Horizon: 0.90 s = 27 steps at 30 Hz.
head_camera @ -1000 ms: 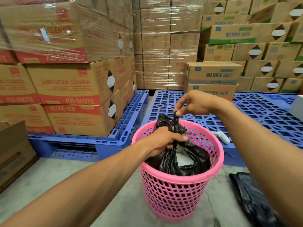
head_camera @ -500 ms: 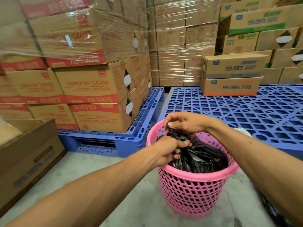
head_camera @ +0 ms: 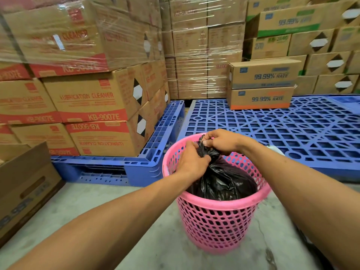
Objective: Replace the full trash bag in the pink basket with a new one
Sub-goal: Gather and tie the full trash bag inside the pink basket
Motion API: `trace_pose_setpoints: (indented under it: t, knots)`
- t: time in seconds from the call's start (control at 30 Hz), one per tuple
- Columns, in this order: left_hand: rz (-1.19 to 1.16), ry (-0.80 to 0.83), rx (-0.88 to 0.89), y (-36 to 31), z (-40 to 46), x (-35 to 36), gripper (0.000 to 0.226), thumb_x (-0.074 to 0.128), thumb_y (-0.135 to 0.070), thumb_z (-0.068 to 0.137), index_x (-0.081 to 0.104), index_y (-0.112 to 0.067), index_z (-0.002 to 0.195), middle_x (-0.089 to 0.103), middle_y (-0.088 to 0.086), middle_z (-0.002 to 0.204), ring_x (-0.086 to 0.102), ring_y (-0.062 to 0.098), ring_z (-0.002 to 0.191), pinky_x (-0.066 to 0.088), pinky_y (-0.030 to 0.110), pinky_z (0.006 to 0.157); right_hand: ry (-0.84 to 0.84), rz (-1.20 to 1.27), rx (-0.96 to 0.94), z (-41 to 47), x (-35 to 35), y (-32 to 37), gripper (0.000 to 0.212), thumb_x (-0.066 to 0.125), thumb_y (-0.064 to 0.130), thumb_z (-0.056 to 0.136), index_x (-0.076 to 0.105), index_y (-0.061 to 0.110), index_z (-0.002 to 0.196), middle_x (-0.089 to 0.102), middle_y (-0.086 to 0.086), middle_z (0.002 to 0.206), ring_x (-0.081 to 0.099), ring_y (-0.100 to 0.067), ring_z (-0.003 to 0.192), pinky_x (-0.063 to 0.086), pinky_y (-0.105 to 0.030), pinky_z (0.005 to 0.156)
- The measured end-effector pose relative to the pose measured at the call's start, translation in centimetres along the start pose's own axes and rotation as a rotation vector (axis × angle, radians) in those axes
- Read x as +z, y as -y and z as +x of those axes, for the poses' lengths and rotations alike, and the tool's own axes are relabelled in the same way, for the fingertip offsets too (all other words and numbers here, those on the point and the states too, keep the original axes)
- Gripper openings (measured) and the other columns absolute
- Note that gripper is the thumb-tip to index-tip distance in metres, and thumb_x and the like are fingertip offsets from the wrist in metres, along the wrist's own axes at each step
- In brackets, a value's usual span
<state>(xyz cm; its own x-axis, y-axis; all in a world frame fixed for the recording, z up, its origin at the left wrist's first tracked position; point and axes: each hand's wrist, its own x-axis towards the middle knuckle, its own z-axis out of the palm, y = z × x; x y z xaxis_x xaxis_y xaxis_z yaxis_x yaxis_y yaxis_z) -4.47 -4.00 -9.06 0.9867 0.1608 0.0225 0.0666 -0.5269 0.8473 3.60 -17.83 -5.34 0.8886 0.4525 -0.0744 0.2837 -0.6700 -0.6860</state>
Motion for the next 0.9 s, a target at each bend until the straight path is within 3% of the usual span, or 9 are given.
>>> trace_pose_setpoints:
  t: [0.07,0.17,0.2,0.27,0.37,0.43,0.53,0.7,0.9]
  knots:
    - [0.172,-0.058,0.153,-0.2,-0.3,0.6,0.019,0.061,-0.031,0.09,0.056,-0.022,0.107,0.067,0.005,0.099,0.063,0.029,0.093,0.047,0.036,0.076,0.047,0.097,0.048,-0.1,-0.5,-0.5,0.019,0.048,0.003,0.095,0.064,0.003,0.085,0.048,0.003,0.054,0.033,-0.011,0.041,0.03,-0.02,0.041]
    - [0.281,-0.043,0.205,-0.7,-0.1,0.6,0.017,0.055,-0.03,0.093,0.063,-0.02,0.082,0.067,0.004,0.08,0.064,0.028,0.082,0.048,0.033,0.069,0.108,0.19,0.078,-0.5,-0.7,-1.3,0.022,0.05,0.003,0.096,0.072,0.005,0.097,0.06,-0.004,0.063,0.042,-0.013,0.041,0.037,-0.022,0.043]
    - [0.216,0.013,0.149,-1.1,-0.1,0.5,0.021,0.055,-0.029,0.093,0.06,-0.019,0.075,0.061,0.002,0.071,0.06,0.027,0.071,0.043,0.031,0.062,0.072,0.181,0.063,-0.6,-0.8,-1.5,0.022,0.05,0.004,0.096,0.071,0.006,0.099,0.061,-0.004,0.067,0.045,-0.014,0.043,0.039,-0.025,0.045]
    - [-0.195,0.223,-0.063,-1.8,0.1,0.3,0.016,0.052,-0.022,0.094,0.056,-0.021,0.078,0.048,0.0,0.061,0.043,0.019,0.051,0.034,0.024,0.048,-0.026,0.165,0.007,-0.8,-0.8,-1.2,0.019,0.051,0.005,0.095,0.069,0.008,0.101,0.063,-0.005,0.072,0.05,-0.016,0.046,0.043,-0.028,0.048]
    - [-0.677,0.452,-0.225,-2.3,0.2,-0.5,0.014,0.042,-0.015,0.091,0.053,-0.02,0.082,0.042,-0.002,0.06,0.028,0.011,0.044,0.02,0.019,0.042,-0.07,0.294,-0.082,-1.2,-1.3,0.0,0.018,0.051,0.01,0.099,0.067,0.006,0.107,0.068,-0.012,0.08,0.057,-0.019,0.055,0.048,-0.029,0.053]
    - [-0.773,0.472,-0.231,-2.3,0.4,-0.7,0.02,0.041,-0.014,0.094,0.056,-0.019,0.082,0.046,-0.001,0.063,0.028,0.011,0.046,0.021,0.02,0.042,-0.072,0.421,-0.087,-1.6,-2.0,0.7,0.021,0.053,0.016,0.1,0.066,0.005,0.112,0.073,-0.011,0.095,0.063,-0.024,0.066,0.052,-0.029,0.06]
    - [-0.893,0.395,-0.248,-2.7,0.5,-0.5,0.021,0.042,-0.013,0.101,0.059,-0.018,0.091,0.05,-0.001,0.065,0.03,0.009,0.046,0.024,0.019,0.039,-0.12,0.355,-0.073,-2.3,-3.2,0.8,0.031,0.056,0.036,0.099,0.069,0.011,0.113,0.073,-0.004,0.112,0.072,-0.03,0.087,0.057,-0.037,0.073]
    - [-0.943,0.305,-0.265,-2.5,0.8,0.1,0.01,0.044,-0.013,0.102,0.054,-0.014,0.1,0.052,0.001,0.067,0.033,0.008,0.043,0.026,0.018,0.036,-0.002,0.355,0.035,-3.7,-4.3,-0.7,0.042,0.072,0.05,0.084,0.075,0.013,0.105,0.075,-0.008,0.104,0.071,-0.023,0.082,0.06,-0.04,0.079]
    - [-0.827,0.351,-0.21,-2.6,0.7,-0.7,0.014,0.047,-0.013,0.101,0.057,-0.014,0.092,0.049,-0.002,0.063,0.034,0.008,0.044,0.028,0.018,0.037,0.165,0.347,0.074,-4.6,-4.7,-1.6,0.022,0.08,0.021,0.082,0.078,0.006,0.098,0.063,-0.005,0.08,0.053,-0.013,0.066,0.054,-0.026,0.073]
